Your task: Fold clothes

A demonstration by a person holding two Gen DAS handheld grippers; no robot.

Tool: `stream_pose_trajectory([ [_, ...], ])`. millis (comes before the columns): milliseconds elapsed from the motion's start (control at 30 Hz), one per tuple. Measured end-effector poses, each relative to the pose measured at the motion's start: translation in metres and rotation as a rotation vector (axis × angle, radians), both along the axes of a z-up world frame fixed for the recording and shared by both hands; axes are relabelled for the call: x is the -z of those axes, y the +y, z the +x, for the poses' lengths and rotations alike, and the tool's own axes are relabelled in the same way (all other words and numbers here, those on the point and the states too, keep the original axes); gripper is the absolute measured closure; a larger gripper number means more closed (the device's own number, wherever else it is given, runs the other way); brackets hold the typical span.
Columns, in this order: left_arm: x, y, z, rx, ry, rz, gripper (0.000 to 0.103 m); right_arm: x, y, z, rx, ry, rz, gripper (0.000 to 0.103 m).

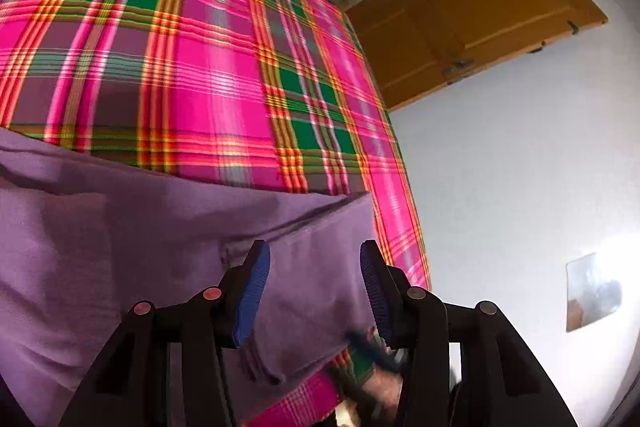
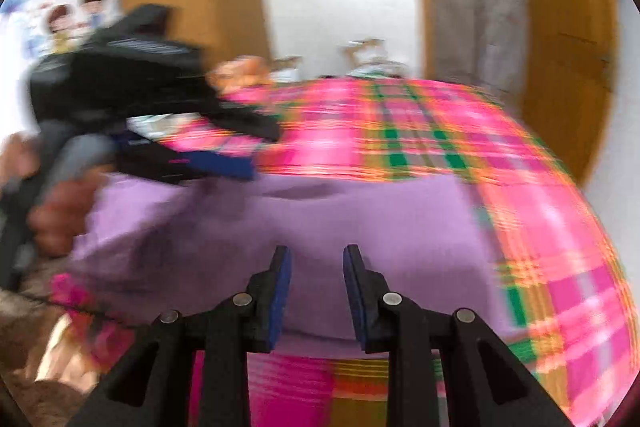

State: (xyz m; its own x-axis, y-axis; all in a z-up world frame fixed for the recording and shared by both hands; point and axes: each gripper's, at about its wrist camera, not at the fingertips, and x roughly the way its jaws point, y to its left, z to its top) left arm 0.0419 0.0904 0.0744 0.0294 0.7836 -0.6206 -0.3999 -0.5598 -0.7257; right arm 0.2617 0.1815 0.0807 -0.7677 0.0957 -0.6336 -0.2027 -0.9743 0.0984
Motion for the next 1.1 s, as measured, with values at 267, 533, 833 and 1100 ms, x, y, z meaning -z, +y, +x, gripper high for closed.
stream_pose_trajectory([
  [267,0.003,0.019,0.021,0.069,0.006,0.019,0.055,0.026,-0.004,-0.013,-0.056,-0.072,0.005,0.073],
  [533,0.025,0.022,0.023,0.061,-0.033,-0.052,0.055,0.024,0.029,-0.019,-0.014,-0.039,-0.025,0.073],
  [833,0.04,0.008,0.016,0.016,-0.05,-0.077,0.055,0.032,0.059,-0.019,0.135,-0.081,0.099,0.075],
  [1100,0.04,0.005,0.022,0.027,-0.019,-0.094,0.055,0.03,0.065,-0.011,0.175,-0.057,0.084,0.071],
])
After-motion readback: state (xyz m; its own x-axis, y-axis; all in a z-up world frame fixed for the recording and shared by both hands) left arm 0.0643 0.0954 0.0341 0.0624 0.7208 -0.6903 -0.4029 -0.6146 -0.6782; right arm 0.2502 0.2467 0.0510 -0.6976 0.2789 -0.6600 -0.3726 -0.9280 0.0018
